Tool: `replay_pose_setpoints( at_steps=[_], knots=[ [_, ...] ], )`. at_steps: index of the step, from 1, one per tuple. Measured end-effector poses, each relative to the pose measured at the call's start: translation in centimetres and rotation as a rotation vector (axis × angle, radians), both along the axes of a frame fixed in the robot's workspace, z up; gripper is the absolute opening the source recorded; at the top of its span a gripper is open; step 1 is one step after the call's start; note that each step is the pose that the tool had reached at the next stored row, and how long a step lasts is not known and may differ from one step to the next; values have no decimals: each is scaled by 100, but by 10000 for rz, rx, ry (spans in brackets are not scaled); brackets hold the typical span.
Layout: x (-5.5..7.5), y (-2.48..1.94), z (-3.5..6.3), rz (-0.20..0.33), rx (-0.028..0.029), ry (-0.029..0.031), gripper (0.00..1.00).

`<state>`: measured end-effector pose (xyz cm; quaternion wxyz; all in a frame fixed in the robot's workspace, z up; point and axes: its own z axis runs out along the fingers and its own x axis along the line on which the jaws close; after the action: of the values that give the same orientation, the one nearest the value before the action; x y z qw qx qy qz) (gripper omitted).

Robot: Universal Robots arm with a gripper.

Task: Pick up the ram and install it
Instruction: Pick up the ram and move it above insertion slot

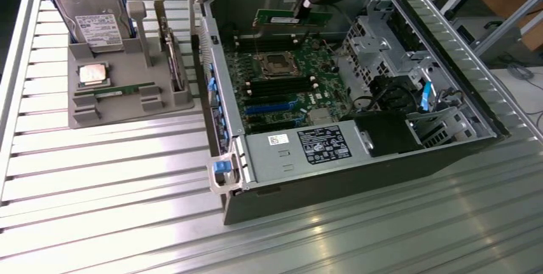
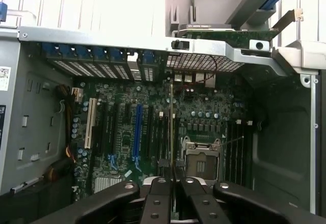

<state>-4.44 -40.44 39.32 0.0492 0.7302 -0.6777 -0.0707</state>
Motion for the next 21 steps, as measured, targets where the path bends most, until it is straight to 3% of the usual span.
replay_pose_setpoints(
  at_steps=[21],
  knots=[
    [255, 0, -2, 0, 1, 122, 13]
  ],
)
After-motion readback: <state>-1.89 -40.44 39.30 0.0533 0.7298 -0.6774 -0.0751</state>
